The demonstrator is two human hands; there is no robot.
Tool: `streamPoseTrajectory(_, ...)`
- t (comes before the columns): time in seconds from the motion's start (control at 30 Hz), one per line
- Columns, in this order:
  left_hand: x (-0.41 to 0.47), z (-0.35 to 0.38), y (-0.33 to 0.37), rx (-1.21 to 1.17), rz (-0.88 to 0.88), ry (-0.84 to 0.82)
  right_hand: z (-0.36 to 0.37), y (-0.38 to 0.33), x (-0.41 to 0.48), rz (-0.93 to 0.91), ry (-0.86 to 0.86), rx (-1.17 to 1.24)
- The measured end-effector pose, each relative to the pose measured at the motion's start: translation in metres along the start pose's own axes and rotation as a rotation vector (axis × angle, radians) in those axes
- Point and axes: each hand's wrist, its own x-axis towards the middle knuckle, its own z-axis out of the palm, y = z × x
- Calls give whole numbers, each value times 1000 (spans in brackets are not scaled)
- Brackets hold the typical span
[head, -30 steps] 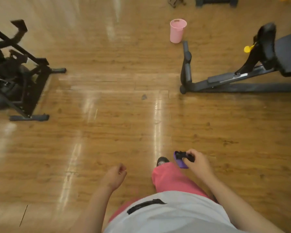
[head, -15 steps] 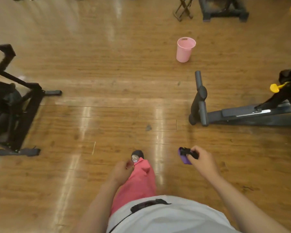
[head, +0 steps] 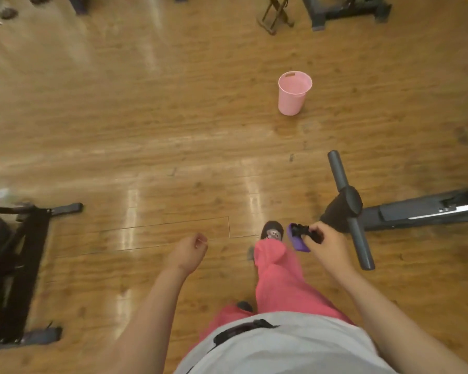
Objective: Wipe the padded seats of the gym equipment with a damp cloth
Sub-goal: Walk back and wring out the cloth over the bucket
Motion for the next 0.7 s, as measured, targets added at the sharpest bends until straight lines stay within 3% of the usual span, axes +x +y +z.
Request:
streamPoseTrajectory(0.23, 146, -21, 97, -27, -10, -176, -36, -42, 182, 15, -20, -47)
streamPoseTrajectory(0.43, 277, -100, 214, -96, 82, 3, -90, -85, 318, 63, 73, 4)
streamPoseTrajectory(0.7, 427, -135, 316, 32, 233, -62, -123, -114, 474, 117, 129, 15)
